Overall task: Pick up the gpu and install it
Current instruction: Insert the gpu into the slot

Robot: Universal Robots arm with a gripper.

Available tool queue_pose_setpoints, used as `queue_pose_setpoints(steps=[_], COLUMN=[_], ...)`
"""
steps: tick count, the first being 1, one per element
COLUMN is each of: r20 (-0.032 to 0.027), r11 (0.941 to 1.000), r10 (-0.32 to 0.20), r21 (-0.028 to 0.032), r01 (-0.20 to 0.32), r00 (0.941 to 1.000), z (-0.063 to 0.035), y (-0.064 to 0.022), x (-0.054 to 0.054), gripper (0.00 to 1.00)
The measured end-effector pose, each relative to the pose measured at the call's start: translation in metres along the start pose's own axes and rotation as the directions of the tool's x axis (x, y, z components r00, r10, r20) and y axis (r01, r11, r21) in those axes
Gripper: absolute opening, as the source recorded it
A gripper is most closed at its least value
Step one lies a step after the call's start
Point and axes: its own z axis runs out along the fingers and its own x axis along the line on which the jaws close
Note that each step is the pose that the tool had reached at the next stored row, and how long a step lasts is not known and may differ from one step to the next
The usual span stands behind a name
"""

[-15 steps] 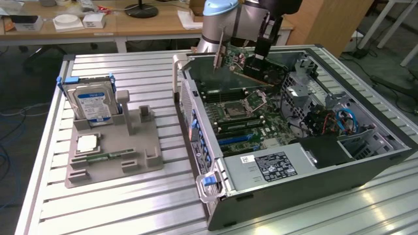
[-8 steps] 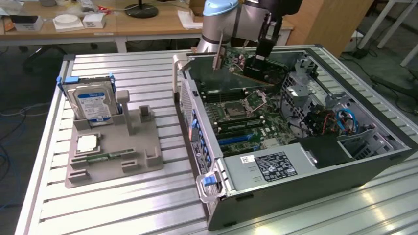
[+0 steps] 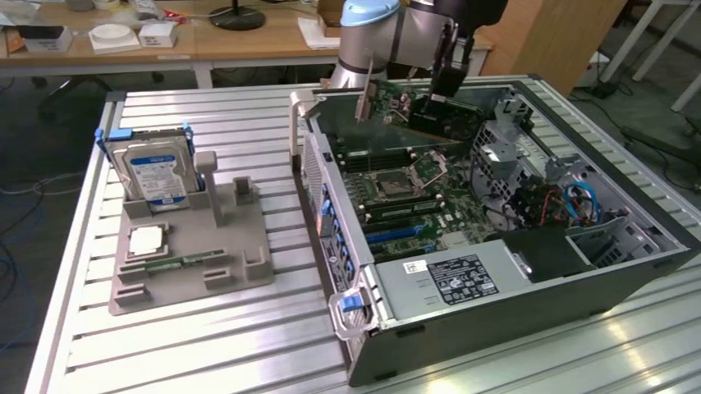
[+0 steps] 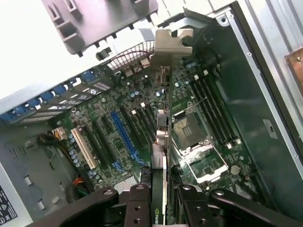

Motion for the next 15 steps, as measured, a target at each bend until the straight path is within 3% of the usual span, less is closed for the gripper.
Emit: queue_pose_setpoints(steps=[7, 15], r20=[-0.0019, -0.0039], r11=[0.9952, 0.981], r10=[-0.098, -0.194], r21=[0.0013, 0.002], r01=[0.098, 0.194], r00=[0.9952, 0.981], z=[0.0008, 0.0017], y=[-0.0002, -0.0003], x=[0.0001, 0.0006], gripper=[0.26, 0.26])
